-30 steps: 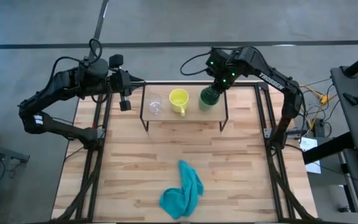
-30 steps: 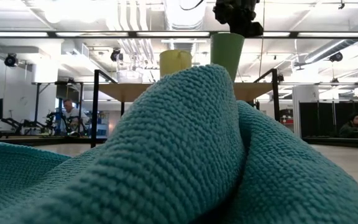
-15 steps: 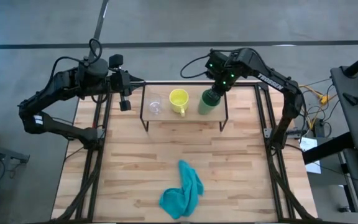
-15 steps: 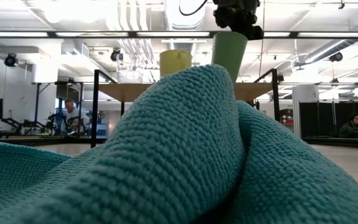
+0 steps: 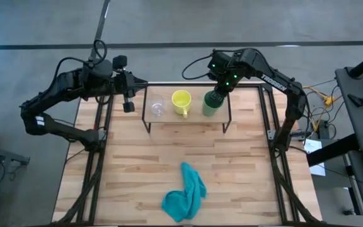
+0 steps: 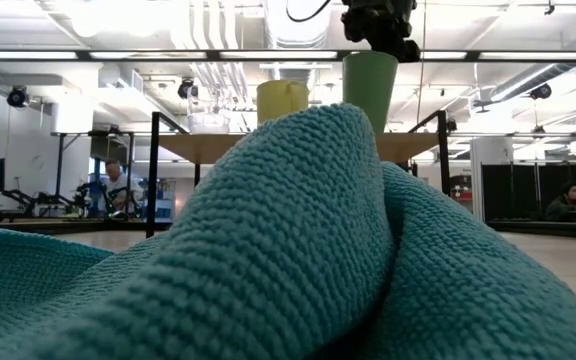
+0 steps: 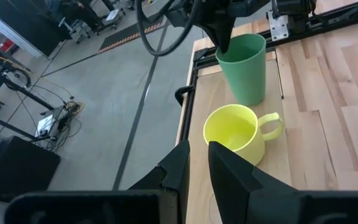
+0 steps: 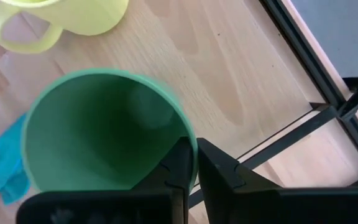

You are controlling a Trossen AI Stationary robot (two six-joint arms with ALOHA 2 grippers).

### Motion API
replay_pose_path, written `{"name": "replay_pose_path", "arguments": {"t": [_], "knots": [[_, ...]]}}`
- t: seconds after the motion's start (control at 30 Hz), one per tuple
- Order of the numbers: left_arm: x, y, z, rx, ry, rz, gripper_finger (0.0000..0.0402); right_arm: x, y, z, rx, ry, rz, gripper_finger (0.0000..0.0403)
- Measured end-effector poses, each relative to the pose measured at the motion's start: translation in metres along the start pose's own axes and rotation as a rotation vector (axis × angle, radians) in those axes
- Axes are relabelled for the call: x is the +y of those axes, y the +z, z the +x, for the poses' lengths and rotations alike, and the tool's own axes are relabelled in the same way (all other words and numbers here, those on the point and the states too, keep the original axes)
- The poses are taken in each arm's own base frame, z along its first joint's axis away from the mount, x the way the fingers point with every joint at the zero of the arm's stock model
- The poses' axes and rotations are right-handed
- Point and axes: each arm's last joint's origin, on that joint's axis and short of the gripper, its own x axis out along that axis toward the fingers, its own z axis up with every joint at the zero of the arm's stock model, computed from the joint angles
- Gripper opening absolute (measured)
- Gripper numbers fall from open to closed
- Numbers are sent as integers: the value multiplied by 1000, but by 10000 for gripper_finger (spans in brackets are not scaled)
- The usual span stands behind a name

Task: Stack small to large cups/mugs on shelf
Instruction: Put the green cup on the shelf, then return to Home Position

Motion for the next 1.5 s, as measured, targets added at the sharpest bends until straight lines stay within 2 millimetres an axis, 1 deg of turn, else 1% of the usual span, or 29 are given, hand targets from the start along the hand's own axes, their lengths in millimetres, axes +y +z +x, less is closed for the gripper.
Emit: {"name": "replay_pose_path", "arguments": {"t": [0.2, 0.33, 0.63, 1.13, 1.3, 1.5], "knots": [[-2, 1, 12, 26, -13, 6, 46, 0, 1, -5, -23, 3, -53, 22], [-3, 1, 16, 34, -16, 8, 46, 0, 1, -8, -36, 4, -80, 22], [-2, 2, 15, 21, -10, 6, 46, 1, 2, -10, -48, 6, -81, 22], [0, 3, 7, -9, 4, 0, 46, 0, 0, -13, -51, 7, -60, 22], [1, 3, 3, -18, 9, -2, 46, 0, -6, -22, -77, 11, -55, 22], [2, 3, -2, -30, 15, -5, 46, -1, -19, -43, -133, 21, -10, 22]]}}
